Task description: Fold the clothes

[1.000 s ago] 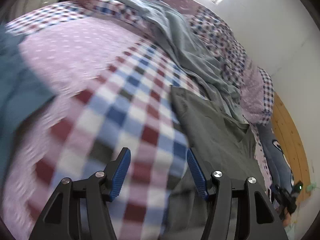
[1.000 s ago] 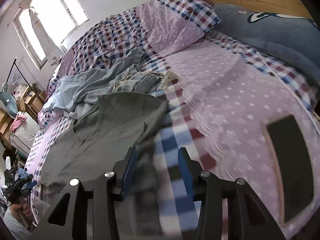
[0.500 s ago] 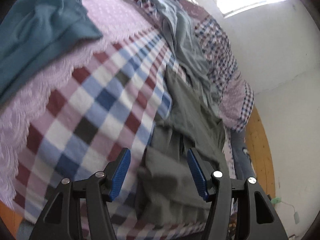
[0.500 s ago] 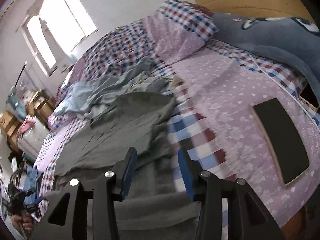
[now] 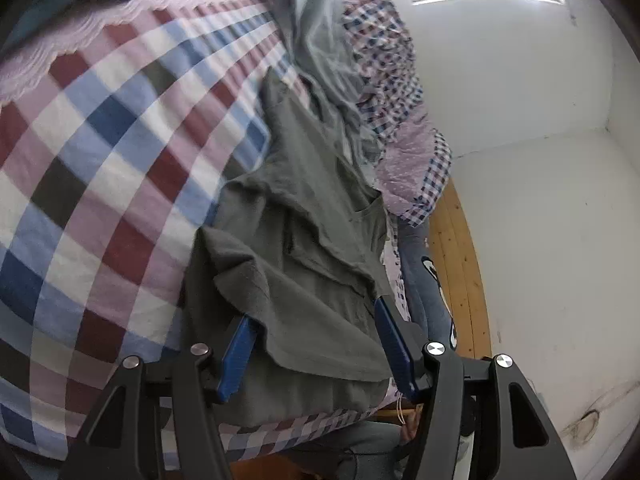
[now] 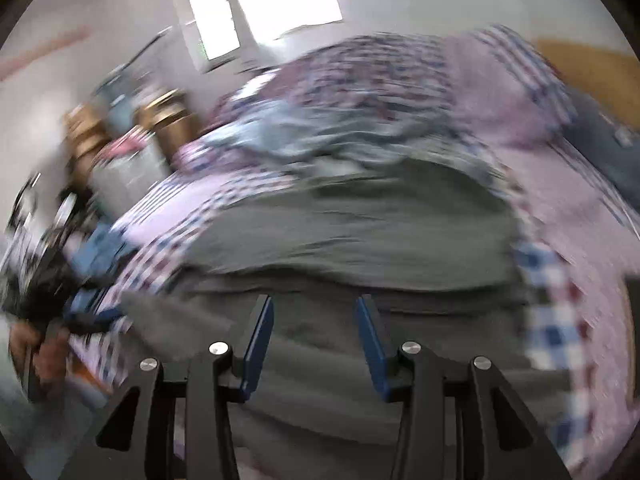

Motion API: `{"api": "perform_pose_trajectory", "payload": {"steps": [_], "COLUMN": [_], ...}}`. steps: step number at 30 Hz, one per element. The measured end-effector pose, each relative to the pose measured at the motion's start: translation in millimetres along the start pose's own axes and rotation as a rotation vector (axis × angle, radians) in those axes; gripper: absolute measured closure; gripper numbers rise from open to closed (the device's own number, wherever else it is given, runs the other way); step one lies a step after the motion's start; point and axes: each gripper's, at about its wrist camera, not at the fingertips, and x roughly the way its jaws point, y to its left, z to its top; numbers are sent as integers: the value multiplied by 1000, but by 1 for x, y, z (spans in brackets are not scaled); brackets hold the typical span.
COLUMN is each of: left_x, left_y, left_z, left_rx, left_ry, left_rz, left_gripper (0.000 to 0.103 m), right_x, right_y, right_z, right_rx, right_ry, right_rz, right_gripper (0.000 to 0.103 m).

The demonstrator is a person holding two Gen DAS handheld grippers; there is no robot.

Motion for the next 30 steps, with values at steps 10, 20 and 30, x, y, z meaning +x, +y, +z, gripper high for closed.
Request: {"api": "perform_pose_trajectory", "payload": {"steps": [10,20,30], "left_x": [-2,-3,1], "left_y": [8,3,-1], "left_z": [10,14,19], "left_rx": [-37,-37,-36], "left_ry": [-65,-36,-56], "left_rz": [30,-114,-162], "left_gripper": [40,40,40], "right_x": [39,67,104], "right_y": [84,134,190], "right_z": [-21,-25,-43], "right_rx": [-211,-366,-515], "right_ry": [56,28,24], "right_rz": [135,161,170], "right_gripper": [57,57,57]}}
